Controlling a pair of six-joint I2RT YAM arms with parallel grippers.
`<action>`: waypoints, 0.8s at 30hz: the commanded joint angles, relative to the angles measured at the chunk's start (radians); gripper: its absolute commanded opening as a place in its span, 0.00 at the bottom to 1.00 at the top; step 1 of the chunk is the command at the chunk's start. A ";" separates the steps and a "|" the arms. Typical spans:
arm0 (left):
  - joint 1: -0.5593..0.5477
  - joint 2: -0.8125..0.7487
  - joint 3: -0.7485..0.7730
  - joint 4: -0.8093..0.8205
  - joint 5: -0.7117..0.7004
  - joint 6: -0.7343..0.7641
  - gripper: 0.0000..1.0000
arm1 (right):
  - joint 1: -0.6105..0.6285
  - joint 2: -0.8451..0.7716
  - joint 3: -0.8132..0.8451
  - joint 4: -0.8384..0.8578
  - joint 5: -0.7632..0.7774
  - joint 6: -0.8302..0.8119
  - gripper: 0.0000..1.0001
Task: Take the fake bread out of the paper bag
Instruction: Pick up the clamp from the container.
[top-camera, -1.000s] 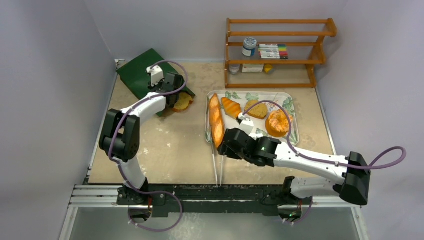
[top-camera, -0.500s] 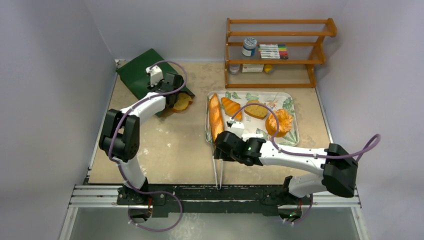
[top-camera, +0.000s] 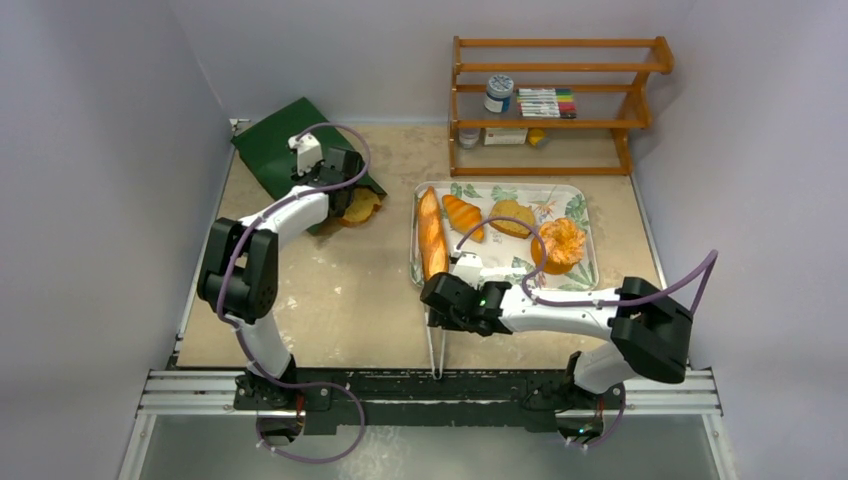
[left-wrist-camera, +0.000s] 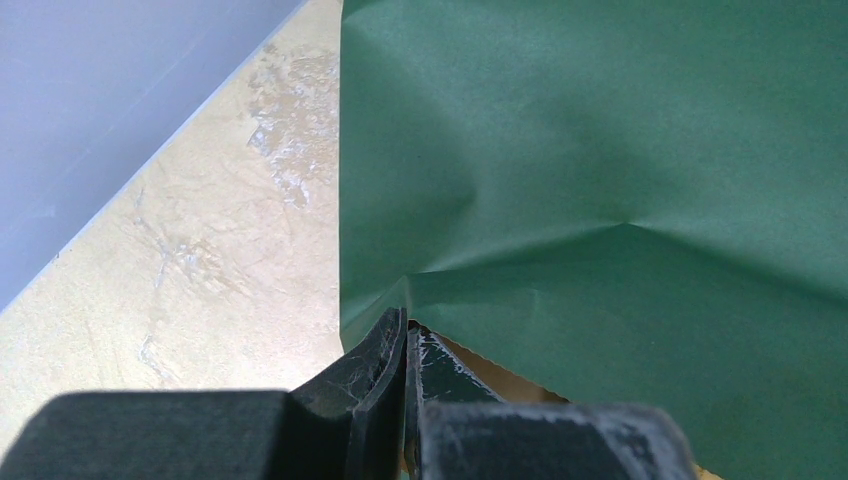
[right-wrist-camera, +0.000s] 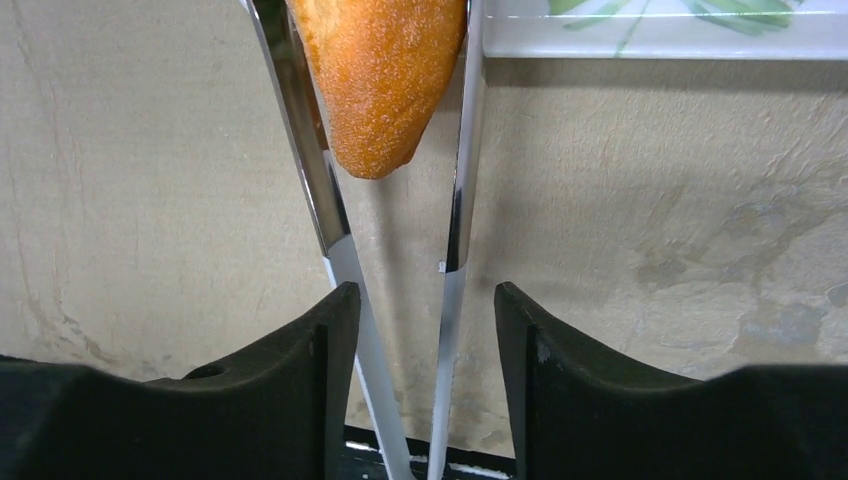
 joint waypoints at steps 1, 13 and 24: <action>0.018 -0.044 -0.009 0.041 -0.004 0.005 0.00 | 0.007 0.000 -0.015 0.007 0.049 0.056 0.50; 0.019 -0.038 0.001 0.036 0.027 -0.016 0.23 | 0.008 -0.015 -0.022 -0.006 0.038 0.054 0.06; 0.019 -0.101 -0.008 0.002 0.018 -0.082 0.44 | 0.007 -0.091 0.010 -0.085 0.100 0.059 0.03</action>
